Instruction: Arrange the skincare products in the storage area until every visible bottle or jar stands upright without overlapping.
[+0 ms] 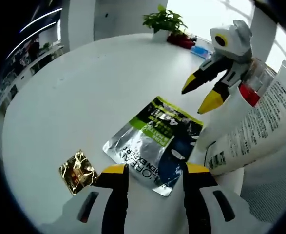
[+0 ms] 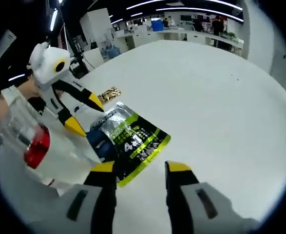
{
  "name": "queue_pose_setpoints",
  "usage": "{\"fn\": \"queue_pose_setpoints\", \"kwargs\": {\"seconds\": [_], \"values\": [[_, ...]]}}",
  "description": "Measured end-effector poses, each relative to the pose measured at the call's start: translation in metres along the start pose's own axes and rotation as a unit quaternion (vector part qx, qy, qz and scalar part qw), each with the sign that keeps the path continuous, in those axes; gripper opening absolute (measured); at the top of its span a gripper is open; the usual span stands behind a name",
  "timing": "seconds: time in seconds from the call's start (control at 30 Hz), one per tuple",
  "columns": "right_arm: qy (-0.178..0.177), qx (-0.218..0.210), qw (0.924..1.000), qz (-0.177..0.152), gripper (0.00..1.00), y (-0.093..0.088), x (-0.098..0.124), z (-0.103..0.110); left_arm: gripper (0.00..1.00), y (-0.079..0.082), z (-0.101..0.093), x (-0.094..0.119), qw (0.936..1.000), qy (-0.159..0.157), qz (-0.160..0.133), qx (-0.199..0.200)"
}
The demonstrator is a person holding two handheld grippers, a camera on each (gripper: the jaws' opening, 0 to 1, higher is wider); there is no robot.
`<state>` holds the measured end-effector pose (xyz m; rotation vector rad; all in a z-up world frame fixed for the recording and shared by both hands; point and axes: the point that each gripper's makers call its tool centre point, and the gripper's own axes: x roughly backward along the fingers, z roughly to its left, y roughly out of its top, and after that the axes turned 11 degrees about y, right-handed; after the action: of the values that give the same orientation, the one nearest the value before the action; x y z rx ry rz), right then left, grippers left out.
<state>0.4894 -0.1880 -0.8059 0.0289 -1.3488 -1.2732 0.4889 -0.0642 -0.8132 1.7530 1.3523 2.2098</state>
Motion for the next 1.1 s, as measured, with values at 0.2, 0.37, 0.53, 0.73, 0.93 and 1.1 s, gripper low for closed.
{"fn": "queue_pose_setpoints", "kwargs": {"seconds": [0.2, 0.37, 0.53, 0.73, 0.93, 1.1], "values": [[0.003, -0.028, 0.9996, -0.008, 0.38, -0.003, -0.005, -0.004, 0.40, -0.001, 0.005, -0.007, 0.9999, 0.003, 0.006, -0.007], [0.010, -0.048, 0.9986, -0.017, 0.38, -0.003, -0.010, -0.004, 0.40, -0.003, 0.004, -0.011, 0.9997, 0.007, 0.015, -0.021], [0.012, -0.055, 0.9983, -0.017, 0.36, -0.005, -0.013, -0.007, 0.38, -0.003, 0.007, -0.012, 0.9995, 0.011, 0.014, -0.025], [0.021, -0.071, 0.9969, -0.027, 0.35, -0.002, -0.017, -0.007, 0.37, -0.005, 0.005, -0.012, 0.9986, 0.018, 0.018, -0.046], [0.029, -0.087, 0.9950, -0.040, 0.34, 0.002, -0.018, -0.009, 0.36, -0.007, 0.006, -0.013, 0.9972, 0.025, 0.021, -0.067], [0.047, -0.113, 0.9907, -0.059, 0.33, 0.004, -0.019, -0.010, 0.35, -0.007, 0.006, -0.012, 0.9973, 0.028, 0.017, -0.067]]}}
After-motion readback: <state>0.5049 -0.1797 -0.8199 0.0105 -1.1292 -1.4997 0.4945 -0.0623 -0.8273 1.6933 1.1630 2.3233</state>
